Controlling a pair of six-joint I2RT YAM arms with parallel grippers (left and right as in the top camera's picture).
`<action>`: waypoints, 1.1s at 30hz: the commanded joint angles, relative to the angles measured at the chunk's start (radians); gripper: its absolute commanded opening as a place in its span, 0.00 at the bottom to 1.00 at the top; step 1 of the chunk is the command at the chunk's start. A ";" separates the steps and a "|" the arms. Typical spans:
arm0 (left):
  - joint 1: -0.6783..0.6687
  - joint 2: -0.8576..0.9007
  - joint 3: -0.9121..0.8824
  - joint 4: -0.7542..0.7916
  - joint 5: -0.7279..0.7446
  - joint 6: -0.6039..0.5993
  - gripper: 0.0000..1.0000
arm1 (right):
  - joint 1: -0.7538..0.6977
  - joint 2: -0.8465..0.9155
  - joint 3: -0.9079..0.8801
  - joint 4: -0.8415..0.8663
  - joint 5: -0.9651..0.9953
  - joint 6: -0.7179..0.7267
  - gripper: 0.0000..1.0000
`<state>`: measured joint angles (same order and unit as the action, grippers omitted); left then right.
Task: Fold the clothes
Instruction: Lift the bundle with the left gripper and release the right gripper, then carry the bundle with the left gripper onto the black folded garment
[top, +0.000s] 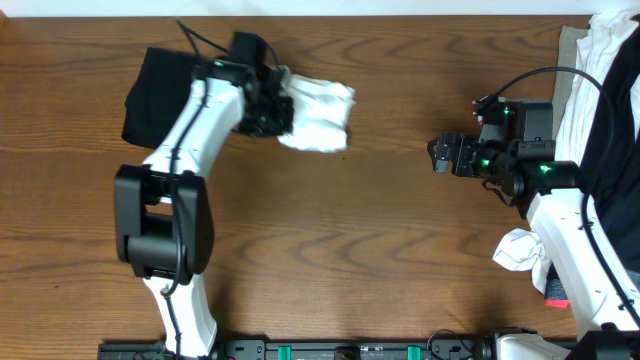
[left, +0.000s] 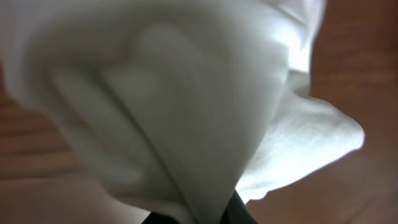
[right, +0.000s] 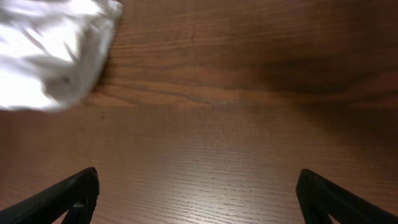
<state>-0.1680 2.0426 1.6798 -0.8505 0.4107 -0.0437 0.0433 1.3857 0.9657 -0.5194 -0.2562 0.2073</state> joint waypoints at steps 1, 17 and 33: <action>0.050 -0.015 0.072 -0.008 -0.011 0.063 0.06 | -0.007 -0.005 0.001 -0.001 0.029 -0.006 0.99; 0.249 -0.015 0.183 0.013 -0.099 0.362 0.06 | -0.007 -0.005 0.001 -0.001 0.029 -0.006 0.99; 0.333 -0.015 0.327 0.086 -0.143 0.515 0.06 | -0.007 -0.005 0.001 -0.001 0.029 -0.006 0.99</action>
<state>0.1440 2.0426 1.9785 -0.7753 0.2878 0.4259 0.0433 1.3857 0.9657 -0.5194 -0.2340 0.2073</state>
